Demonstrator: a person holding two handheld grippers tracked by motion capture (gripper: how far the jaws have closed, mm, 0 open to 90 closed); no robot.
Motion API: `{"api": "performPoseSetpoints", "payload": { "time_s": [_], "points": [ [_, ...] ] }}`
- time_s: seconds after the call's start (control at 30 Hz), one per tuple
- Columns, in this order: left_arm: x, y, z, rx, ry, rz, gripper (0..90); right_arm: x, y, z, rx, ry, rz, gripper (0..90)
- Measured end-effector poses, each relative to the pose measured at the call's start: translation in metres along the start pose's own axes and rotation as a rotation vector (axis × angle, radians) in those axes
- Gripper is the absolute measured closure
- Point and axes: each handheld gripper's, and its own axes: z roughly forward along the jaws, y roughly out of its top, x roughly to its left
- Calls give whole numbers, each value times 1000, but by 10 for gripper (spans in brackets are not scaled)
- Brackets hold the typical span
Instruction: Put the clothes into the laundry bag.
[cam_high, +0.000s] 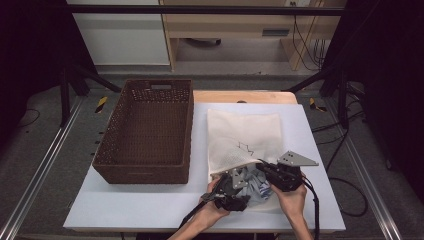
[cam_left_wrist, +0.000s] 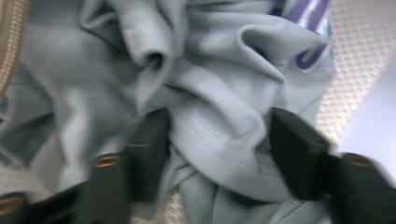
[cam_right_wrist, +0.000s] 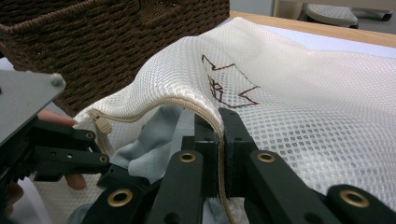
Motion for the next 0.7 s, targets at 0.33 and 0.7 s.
{"api": "performPoseSetpoints", "payload": {
  "time_s": [0.33,0.7],
  "points": [
    [5,18,-8,-52,31,-43,781,1,1,0,-7,6,7,870],
    [15,40,18,-142,142,-52,777,3,3,-2,-23,12,-3,870]
  ]
}}
